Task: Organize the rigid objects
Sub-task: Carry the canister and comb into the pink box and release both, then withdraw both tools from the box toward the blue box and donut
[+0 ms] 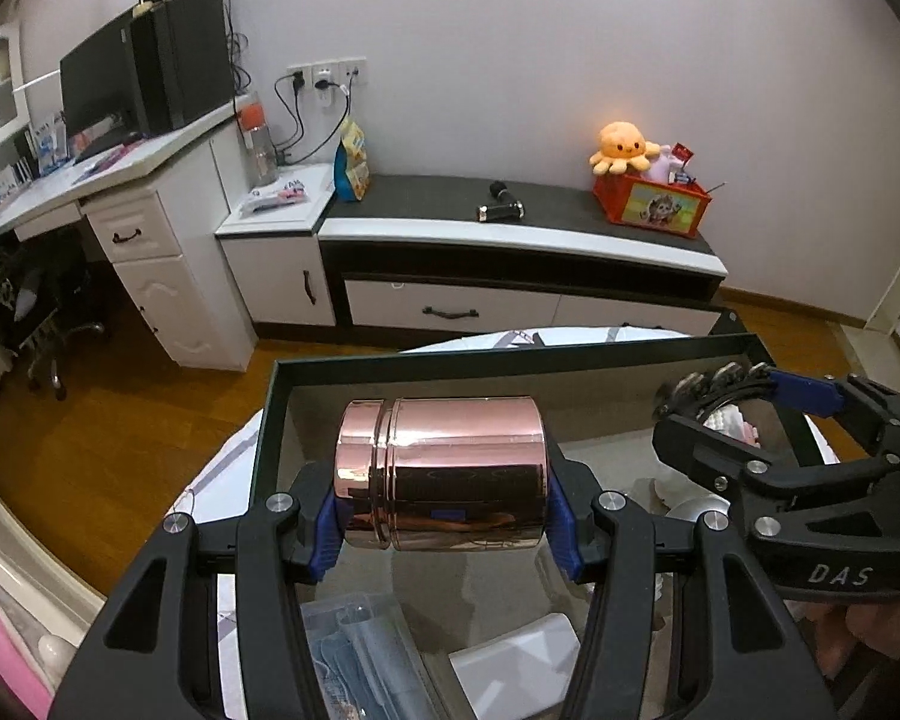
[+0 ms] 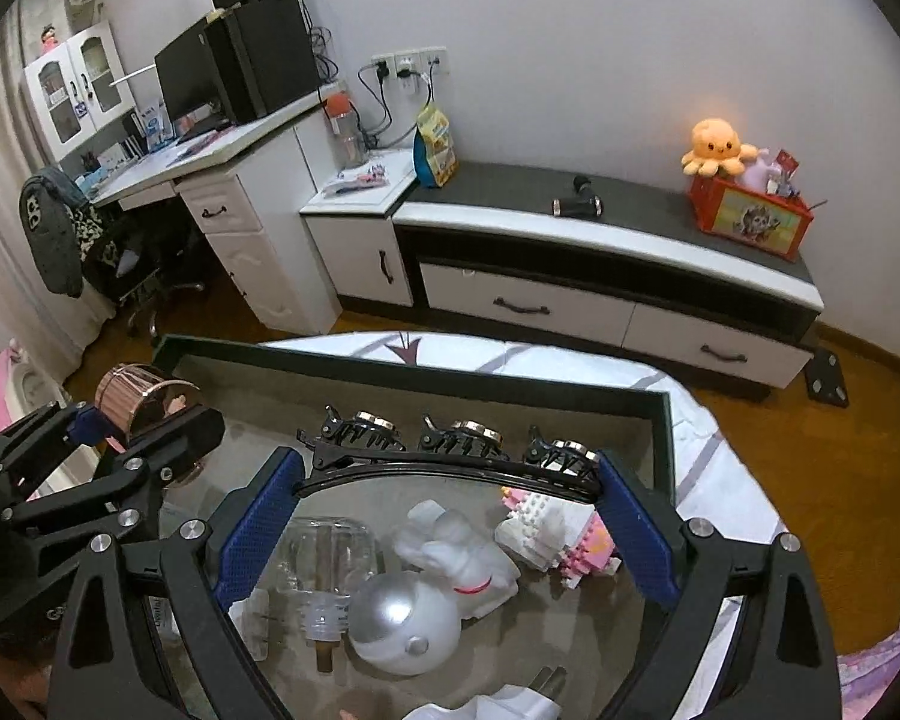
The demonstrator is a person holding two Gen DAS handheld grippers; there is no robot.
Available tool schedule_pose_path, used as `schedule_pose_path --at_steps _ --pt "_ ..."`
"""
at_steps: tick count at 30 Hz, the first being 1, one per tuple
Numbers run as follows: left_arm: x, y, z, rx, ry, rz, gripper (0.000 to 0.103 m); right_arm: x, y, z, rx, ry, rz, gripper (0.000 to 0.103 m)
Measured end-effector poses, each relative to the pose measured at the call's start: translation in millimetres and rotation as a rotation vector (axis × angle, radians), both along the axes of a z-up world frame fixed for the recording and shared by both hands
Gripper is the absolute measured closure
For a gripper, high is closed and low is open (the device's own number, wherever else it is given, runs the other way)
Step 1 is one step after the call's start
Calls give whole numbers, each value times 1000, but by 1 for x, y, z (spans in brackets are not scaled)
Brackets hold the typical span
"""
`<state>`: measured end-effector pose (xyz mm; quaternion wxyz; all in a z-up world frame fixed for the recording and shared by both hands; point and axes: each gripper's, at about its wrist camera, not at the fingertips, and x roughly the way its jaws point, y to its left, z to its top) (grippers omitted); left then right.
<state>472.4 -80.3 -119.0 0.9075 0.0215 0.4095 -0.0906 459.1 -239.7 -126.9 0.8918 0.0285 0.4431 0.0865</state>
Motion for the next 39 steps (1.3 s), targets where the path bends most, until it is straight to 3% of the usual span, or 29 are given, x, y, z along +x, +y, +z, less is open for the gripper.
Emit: schedule_pose_path --at_steps 3,5,9,15,20,31,39 --pt "-1 2 4 30 -21 30 27 3 -5 -2 14 17 -12 4" --pt "-3 9 7 30 -35 49 9 1 -13 -1 38 21 -35 0" --pt "-16 16 18 -4 -62 36 1 -5 -23 1 112 36 -64 0" --pt "-57 18 47 -1 -149 19 0 -30 -29 20 236 -8 -104 0" --pt "-105 30 74 -33 -204 28 0 -64 -26 48 270 -81 -120 0" --pt "-242 59 116 -67 -321 80 0 -216 -4 114 164 -303 -153 0" --pt "-331 61 116 -71 -350 104 0 -312 9 123 89 -374 -149 0"
